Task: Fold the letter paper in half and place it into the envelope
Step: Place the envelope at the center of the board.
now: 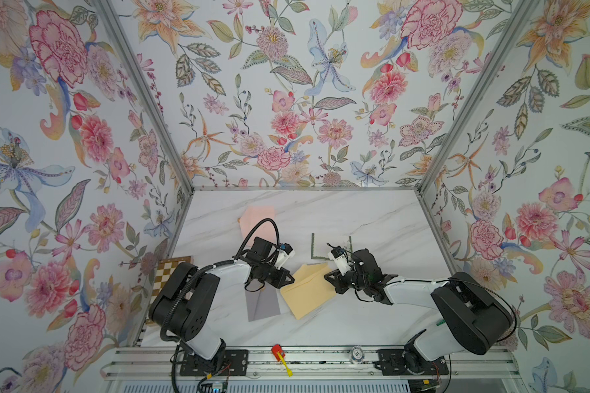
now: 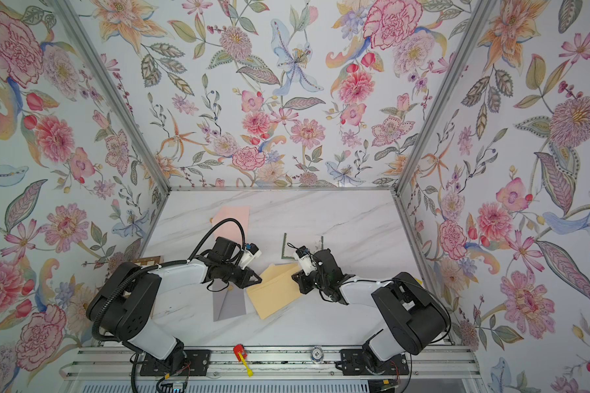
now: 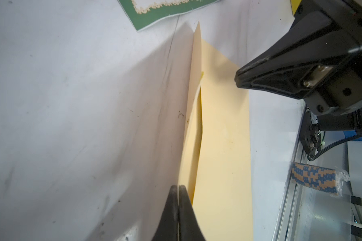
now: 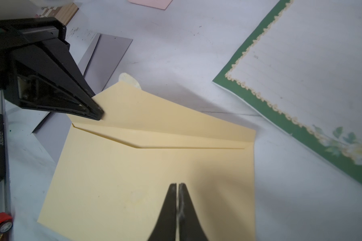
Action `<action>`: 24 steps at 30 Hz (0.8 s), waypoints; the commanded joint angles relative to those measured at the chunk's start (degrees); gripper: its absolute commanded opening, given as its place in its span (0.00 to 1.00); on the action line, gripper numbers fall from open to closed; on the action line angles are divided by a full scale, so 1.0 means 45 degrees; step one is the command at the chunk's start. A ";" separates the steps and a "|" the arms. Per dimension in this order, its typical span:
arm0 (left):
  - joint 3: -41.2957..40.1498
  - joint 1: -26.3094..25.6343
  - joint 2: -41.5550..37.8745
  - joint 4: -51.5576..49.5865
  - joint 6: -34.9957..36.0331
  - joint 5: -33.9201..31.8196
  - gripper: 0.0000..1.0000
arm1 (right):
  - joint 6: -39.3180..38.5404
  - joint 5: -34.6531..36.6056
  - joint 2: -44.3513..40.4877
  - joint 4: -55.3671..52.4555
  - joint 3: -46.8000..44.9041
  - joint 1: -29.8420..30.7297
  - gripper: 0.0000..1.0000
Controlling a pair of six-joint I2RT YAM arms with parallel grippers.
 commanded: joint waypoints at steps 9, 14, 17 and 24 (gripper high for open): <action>-0.0193 0.0077 0.0244 -0.0043 0.0038 -0.0672 0.17 | 0.0795 -0.0054 0.0479 -0.1584 0.0230 0.0767 0.06; -0.0082 0.0103 0.0307 -0.0026 -0.0049 -0.0482 0.24 | 0.1087 0.0387 0.0951 -0.1890 0.0441 0.1044 0.05; -0.0124 0.0212 -0.0002 -0.0036 -0.0079 -0.0414 0.31 | 0.1355 0.0711 0.1163 -0.2000 0.0517 0.1057 0.04; -0.0206 0.0957 -0.1779 -0.0167 -0.0408 -0.0541 0.35 | 0.1898 0.1354 0.1358 -0.2203 0.0441 0.0979 0.04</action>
